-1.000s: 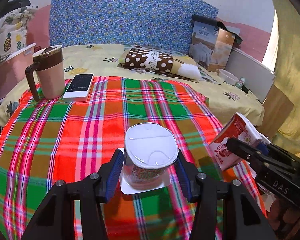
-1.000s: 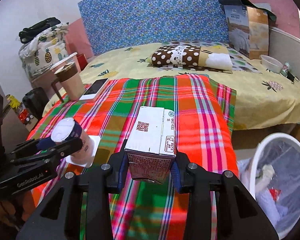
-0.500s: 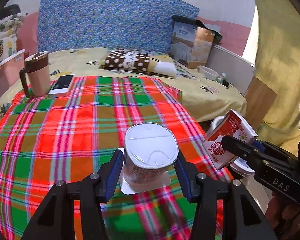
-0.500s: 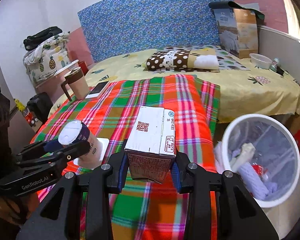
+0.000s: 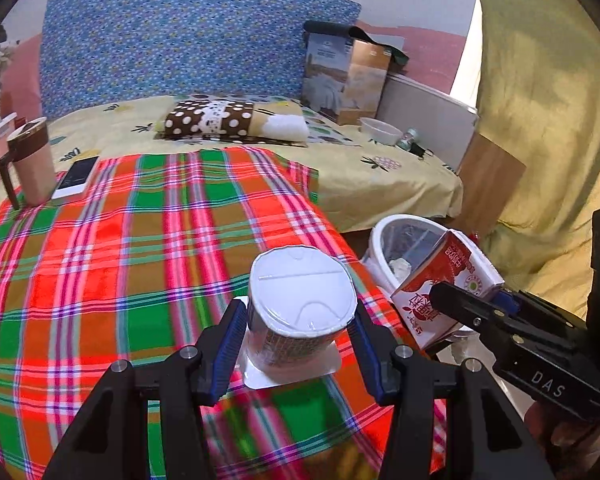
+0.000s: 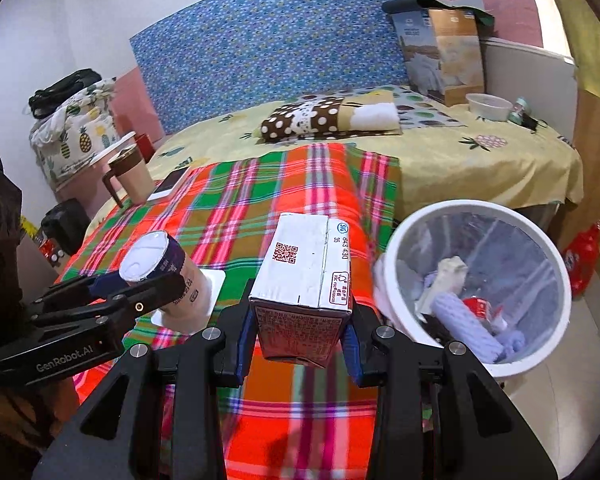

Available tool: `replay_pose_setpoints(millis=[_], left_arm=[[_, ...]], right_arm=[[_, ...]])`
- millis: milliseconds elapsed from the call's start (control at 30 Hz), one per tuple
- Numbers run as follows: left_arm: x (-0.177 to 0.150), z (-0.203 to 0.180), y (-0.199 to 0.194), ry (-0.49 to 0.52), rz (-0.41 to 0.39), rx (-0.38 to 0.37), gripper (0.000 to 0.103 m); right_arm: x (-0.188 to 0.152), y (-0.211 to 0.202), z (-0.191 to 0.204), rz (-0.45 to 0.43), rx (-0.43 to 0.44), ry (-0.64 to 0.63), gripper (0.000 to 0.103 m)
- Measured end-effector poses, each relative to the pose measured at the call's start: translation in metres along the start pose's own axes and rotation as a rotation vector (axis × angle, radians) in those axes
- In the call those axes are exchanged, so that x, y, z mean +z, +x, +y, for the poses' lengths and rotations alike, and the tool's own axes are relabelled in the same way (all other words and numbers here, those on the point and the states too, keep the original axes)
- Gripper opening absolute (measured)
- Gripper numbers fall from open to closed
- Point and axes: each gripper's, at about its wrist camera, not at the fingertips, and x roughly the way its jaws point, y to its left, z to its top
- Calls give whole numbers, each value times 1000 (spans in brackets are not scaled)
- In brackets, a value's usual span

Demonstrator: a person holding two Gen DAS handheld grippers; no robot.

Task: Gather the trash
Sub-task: 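Carry the cup and carton over the white bin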

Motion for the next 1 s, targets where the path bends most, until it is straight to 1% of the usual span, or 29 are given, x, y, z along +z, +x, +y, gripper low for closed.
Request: replay_pose_setpoints(millis=[367,667,833,1000], left_arm=[[13,-46,36,71,32,-82,52],[27,-86,69,126,51,-163,52],[33,-103,88,145,66,-203,52],[37,-118,109,167,93,-225,52]], right_arm=[[-4,-12,-44,-25,-72,67,38],[-6,-21,-87,-37,-168,144,38],[-7,-22,-105,-33,-209,177,38],[-9,-18,-119,-16,-233,202,38]])
